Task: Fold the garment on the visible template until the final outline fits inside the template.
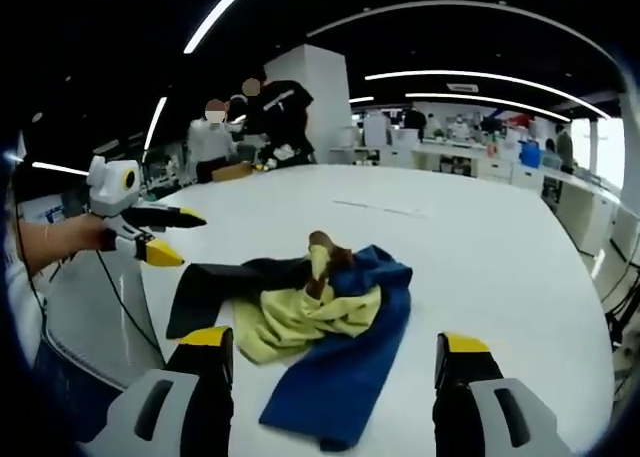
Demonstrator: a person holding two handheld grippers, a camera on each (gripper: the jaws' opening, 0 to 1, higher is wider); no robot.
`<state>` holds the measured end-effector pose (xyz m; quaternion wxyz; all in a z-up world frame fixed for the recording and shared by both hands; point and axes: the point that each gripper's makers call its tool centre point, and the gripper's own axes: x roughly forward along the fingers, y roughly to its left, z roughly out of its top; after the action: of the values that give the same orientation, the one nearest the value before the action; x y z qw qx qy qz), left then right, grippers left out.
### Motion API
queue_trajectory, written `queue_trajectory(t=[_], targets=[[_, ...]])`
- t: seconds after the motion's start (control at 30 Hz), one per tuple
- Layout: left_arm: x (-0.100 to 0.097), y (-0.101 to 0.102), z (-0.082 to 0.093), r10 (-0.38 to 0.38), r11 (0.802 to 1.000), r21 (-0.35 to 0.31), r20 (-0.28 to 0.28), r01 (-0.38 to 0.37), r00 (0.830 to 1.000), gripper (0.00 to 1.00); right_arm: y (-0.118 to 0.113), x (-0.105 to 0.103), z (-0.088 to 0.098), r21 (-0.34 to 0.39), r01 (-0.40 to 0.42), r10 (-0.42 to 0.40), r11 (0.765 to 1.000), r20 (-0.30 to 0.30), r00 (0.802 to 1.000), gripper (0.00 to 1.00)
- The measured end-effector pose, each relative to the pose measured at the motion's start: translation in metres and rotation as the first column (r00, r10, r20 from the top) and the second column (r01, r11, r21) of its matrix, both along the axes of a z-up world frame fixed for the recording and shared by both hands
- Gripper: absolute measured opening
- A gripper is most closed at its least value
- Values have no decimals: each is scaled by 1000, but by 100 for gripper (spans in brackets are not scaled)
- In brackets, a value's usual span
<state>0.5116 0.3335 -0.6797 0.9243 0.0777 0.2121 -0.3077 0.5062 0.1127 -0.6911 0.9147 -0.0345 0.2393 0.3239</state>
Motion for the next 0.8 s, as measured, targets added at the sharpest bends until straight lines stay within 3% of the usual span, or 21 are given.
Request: queue_trajectory(t=[0.57, 0.8], targets=[[17, -24, -10, -85, 996, -3, 3, 85, 996, 42, 12, 37, -7, -40, -51, 53, 998, 29, 998, 40], [25, -40, -17, -128, 992, 5, -8, 128, 992, 36, 21, 48, -11, -51, -81, 82, 995, 24, 996, 35]])
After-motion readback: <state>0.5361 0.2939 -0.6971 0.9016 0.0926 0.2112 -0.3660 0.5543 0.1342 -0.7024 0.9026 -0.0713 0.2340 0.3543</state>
